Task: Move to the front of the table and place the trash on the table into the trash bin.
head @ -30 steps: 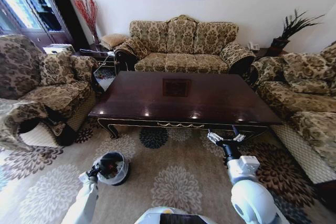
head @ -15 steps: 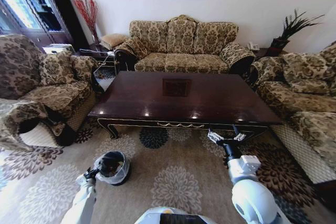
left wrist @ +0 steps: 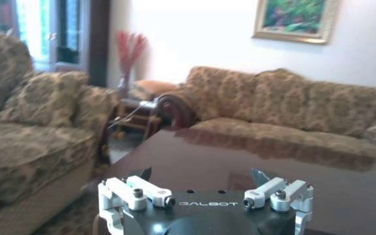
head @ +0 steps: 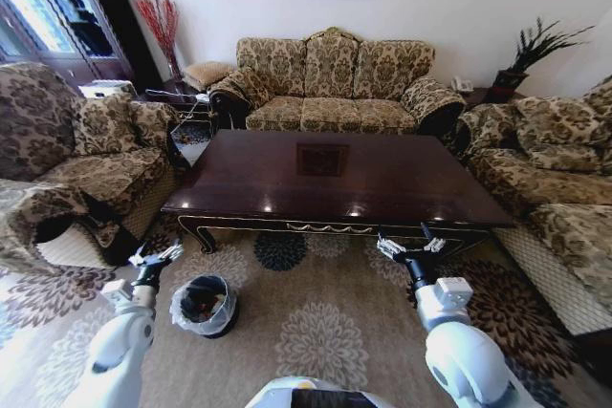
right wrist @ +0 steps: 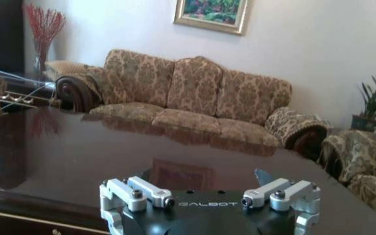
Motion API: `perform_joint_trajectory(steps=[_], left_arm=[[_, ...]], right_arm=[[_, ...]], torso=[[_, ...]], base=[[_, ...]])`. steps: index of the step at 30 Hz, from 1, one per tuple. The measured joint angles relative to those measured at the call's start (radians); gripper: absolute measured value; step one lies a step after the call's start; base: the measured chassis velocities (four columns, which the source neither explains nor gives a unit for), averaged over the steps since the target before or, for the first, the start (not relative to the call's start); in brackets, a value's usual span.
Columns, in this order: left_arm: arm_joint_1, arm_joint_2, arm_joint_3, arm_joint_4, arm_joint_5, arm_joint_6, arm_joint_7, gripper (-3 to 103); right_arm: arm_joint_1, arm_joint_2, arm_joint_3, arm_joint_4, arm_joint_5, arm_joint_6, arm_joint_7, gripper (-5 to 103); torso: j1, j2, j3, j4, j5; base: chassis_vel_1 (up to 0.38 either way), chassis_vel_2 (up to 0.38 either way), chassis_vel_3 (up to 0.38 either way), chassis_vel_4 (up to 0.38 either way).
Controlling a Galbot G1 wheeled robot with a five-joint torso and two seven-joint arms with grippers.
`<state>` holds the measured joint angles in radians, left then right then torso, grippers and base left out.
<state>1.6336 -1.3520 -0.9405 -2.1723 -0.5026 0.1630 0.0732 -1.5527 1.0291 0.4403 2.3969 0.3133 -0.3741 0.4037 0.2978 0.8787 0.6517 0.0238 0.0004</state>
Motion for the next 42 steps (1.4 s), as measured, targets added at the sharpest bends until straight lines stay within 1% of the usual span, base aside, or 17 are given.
perform_joint_trajectory(steps=[3, 6, 9, 20, 24, 25, 27, 29, 30, 31, 32, 33, 34, 35, 36, 38, 42], left_arm=[[0.068, -0.066, 0.018, -0.078, 0.049, -0.006, 0.009, 100], [0.083, -0.095, 0.027, -0.080, 0.064, -0.020, 0.022, 100], [0.066, -0.128, 0.036, -0.036, 0.102, -0.051, 0.023, 100], [0.053, -0.160, 0.039, -0.014, 0.116, -0.075, 0.012, 100], [0.061, -0.169, 0.040, -0.007, 0.127, -0.097, 0.013, 100], [0.061, -0.169, 0.040, -0.007, 0.127, -0.097, 0.013, 100], [0.071, -0.162, 0.040, -0.015, 0.127, -0.121, 0.029, 100], [0.078, -0.158, 0.045, -0.042, 0.126, -0.111, 0.035, 100], [0.078, -0.158, 0.045, -0.042, 0.126, -0.111, 0.035, 100], [0.081, -0.162, 0.054, -0.062, 0.126, -0.097, 0.033, 100], [0.082, -0.166, 0.058, -0.071, 0.126, -0.093, 0.029, 100], [0.086, -0.175, 0.071, -0.092, 0.126, -0.085, 0.022, 100], [0.086, -0.175, 0.071, -0.092, 0.126, -0.085, 0.022, 100], [0.090, -0.179, 0.077, -0.103, 0.128, -0.080, 0.022, 100], [0.095, -0.180, 0.081, -0.116, 0.132, -0.077, 0.024, 100], [0.102, -0.179, 0.084, -0.127, 0.135, -0.077, 0.030, 100], [0.128, -0.170, 0.087, -0.128, 0.142, -0.084, 0.046, 100]], right_arm=[[-0.002, 0.008, 0.011, -0.005, 0.002, -0.024, -0.022, 100], [-0.005, 0.019, 0.014, -0.004, 0.001, -0.044, -0.034, 100], [-0.017, 0.042, 0.014, -0.001, -0.004, -0.065, -0.045, 100], [-0.022, 0.055, -0.017, 0.002, -0.023, -0.066, -0.048, 100], [-0.042, 0.071, -0.036, -0.010, -0.059, 0.008, -0.043, 100], [-0.042, 0.071, -0.036, -0.010, -0.059, 0.008, -0.043, 100], [-0.069, 0.095, -0.044, -0.013, -0.118, 0.048, -0.042, 100], [-0.109, 0.124, -0.050, -0.006, -0.178, 0.078, -0.056, 100], [-0.109, 0.124, -0.050, -0.006, -0.178, 0.078, -0.056, 100], [-0.144, 0.151, -0.053, -0.005, -0.243, 0.114, -0.081, 100], [-0.159, 0.163, -0.055, -0.005, -0.275, 0.132, -0.093, 100], [-0.196, 0.192, -0.062, -0.006, -0.349, 0.174, -0.120, 100], [-0.196, 0.192, -0.062, -0.006, -0.349, 0.174, -0.120, 100], [-0.222, 0.212, -0.070, -0.005, -0.390, 0.198, -0.134, 100], [-0.249, 0.234, -0.083, 0.000, -0.423, 0.217, -0.142, 100], [-0.273, 0.257, -0.092, 0.009, -0.445, 0.232, -0.148, 100], [-0.298, 0.298, -0.082, 0.014, -0.460, 0.263, -0.159, 100]], torso=[[0.000, 0.000, 0.000, 0.0001, -0.0001], [0.000, 0.000, 0.000, 0.0005, -0.0002], [0.000, 0.000, 0.000, -0.0003, -0.0003], [0.000, 0.000, 0.000, 0.0002, -0.0005], [0.000, 0.000, 0.000, 0.0001, -0.0005], [0.000, 0.000, 0.000, 0.0001, -0.0005], [-0.001, 0.000, 0.000, 0.0001, 0.0000], [-0.001, 0.000, 0.000, -0.0002, 0.0006], [-0.001, 0.000, 0.000, -0.0002, 0.0006], [-0.001, 0.000, 0.000, -0.0005, 0.0001], [0.000, 0.000, 0.000, -0.0004, 0.0000], [0.000, 0.000, 0.000, -0.0002, -0.0012], [0.000, 0.000, 0.000, -0.0002, -0.0012], [0.001, 0.000, 0.000, -0.0001, -0.0019], [0.001, 0.000, 0.000, -0.0001, -0.0011], [0.001, 0.000, 0.000, 0.0003, -0.0009], [0.000, 0.000, 0.000, 0.0001, -0.0007]], base=[[0.000, 0.000, 0.000, 0.000], [0.000, 0.000, 0.000, 0.000], [0.000, 0.000, 0.000, 0.000], [0.010, -0.111, -0.004, 0.124], [-0.033, -0.324, 0.048, 0.317], [-0.054, -0.318, 0.056, 0.300], [-0.071, -0.270, 0.035, 0.236], [-0.051, -0.183, 0.011, 0.138], [-0.051, -0.106, 0.011, 0.138], [-0.050, -0.011, 0.018, 0.007], [0.000, 0.000, 0.000, 0.000], [-0.031, 0.063, -0.002, -0.040], [-0.031, 0.063, -0.002, -0.040], [0.014, 0.063, -0.007, -0.068], [0.020, 0.100, -0.007, -0.069], [0.020, 0.089, -0.004, -0.069], [0.008, 0.039, 0.002, -0.005]])
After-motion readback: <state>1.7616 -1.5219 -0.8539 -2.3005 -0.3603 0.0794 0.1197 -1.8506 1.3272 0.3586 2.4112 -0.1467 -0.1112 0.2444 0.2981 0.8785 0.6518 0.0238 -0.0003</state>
